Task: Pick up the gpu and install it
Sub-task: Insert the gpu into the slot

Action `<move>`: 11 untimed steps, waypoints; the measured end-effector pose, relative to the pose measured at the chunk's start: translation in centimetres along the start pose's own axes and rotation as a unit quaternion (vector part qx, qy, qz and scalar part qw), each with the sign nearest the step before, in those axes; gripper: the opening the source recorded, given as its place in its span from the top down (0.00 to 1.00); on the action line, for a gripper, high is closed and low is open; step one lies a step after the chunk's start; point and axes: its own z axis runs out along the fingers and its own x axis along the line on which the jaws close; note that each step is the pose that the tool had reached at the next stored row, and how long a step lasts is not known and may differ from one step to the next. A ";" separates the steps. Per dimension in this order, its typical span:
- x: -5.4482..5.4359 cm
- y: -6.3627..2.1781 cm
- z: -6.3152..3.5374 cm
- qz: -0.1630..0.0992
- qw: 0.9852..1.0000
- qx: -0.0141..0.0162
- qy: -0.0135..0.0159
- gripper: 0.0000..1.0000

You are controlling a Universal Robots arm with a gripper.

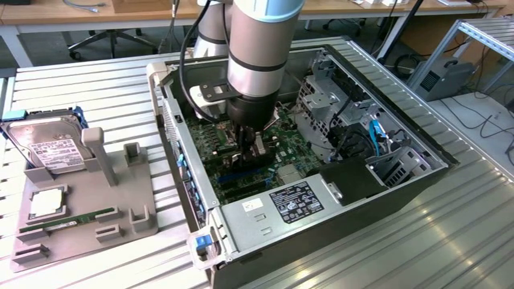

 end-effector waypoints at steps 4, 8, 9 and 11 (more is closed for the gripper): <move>-0.2 -0.18 0.00 0.000 1.000 0.000 0.007 0.73; -0.4 -0.31 0.00 0.000 1.000 0.000 0.013 0.73; -0.4 -0.32 0.01 0.000 1.000 0.000 0.014 0.73; -0.4 -0.32 0.01 0.000 1.000 0.000 0.014 0.73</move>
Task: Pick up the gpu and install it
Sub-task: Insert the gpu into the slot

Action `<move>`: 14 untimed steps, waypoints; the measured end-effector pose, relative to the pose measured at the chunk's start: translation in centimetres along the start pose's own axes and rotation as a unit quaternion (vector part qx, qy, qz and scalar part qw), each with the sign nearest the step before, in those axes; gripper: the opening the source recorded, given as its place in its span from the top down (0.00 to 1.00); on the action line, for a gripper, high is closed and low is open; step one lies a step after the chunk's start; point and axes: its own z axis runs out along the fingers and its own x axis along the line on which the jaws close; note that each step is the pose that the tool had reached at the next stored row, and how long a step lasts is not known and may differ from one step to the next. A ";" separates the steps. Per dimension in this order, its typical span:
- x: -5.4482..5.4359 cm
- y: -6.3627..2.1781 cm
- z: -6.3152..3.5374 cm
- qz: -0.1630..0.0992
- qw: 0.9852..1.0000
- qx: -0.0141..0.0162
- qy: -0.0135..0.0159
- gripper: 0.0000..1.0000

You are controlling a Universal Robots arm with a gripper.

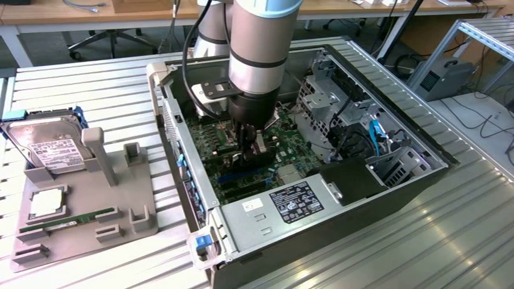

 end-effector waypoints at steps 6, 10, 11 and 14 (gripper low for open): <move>0.0 0.00 -0.01 0.000 1.000 0.000 0.000 0.73; 0.0 -0.01 0.00 0.000 1.000 0.000 0.001 0.73; 0.0 -0.01 0.01 0.000 1.000 0.000 0.001 0.73; 0.0 0.00 0.03 0.000 1.000 0.000 0.008 0.73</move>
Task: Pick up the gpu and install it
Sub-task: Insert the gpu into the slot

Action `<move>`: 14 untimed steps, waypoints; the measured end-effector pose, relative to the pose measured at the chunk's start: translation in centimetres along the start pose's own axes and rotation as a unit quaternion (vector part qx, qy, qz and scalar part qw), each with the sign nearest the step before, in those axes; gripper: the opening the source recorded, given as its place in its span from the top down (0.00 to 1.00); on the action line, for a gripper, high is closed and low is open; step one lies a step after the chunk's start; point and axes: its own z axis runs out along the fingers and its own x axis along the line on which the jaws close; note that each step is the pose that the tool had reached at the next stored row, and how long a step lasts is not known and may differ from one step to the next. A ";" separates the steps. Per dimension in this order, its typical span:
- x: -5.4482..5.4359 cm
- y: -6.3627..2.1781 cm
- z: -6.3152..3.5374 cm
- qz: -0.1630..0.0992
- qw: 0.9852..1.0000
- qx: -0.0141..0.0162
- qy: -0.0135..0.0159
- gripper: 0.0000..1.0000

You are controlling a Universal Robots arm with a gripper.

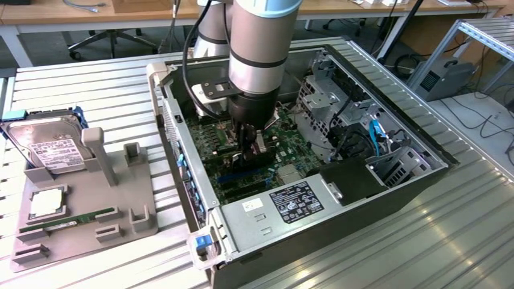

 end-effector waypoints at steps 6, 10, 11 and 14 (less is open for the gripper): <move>0.0 -0.01 0.00 0.000 1.000 0.000 0.004 0.73; 0.0 -0.01 0.01 0.000 1.000 0.000 0.004 0.73; 0.0 -0.01 0.00 0.000 1.000 0.000 0.003 0.73; 0.0 -0.01 -0.22 0.000 1.000 0.000 0.003 0.73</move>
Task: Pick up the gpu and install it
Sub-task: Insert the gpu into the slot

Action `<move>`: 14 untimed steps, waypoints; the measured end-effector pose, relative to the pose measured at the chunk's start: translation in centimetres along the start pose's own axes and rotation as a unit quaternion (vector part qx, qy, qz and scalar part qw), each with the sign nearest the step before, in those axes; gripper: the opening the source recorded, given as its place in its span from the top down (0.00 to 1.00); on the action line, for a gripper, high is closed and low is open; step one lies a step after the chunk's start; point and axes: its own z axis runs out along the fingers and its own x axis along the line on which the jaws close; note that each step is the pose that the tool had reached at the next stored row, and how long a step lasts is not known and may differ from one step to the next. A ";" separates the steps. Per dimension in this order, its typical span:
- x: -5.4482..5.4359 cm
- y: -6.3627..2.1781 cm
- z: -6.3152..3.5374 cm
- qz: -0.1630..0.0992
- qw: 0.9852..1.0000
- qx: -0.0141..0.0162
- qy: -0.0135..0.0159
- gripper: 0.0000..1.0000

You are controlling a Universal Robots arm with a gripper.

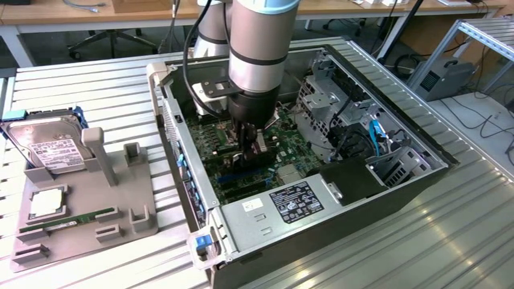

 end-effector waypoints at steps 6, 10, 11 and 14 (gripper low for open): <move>0.0 0.00 -0.02 0.000 1.000 0.000 0.000 0.73; 0.0 0.00 -0.02 0.000 1.000 0.000 -0.002 0.73; 0.0 0.00 -0.02 0.000 1.000 0.000 -0.002 0.73; -0.1 -0.02 -0.03 0.000 1.000 0.000 -0.003 0.73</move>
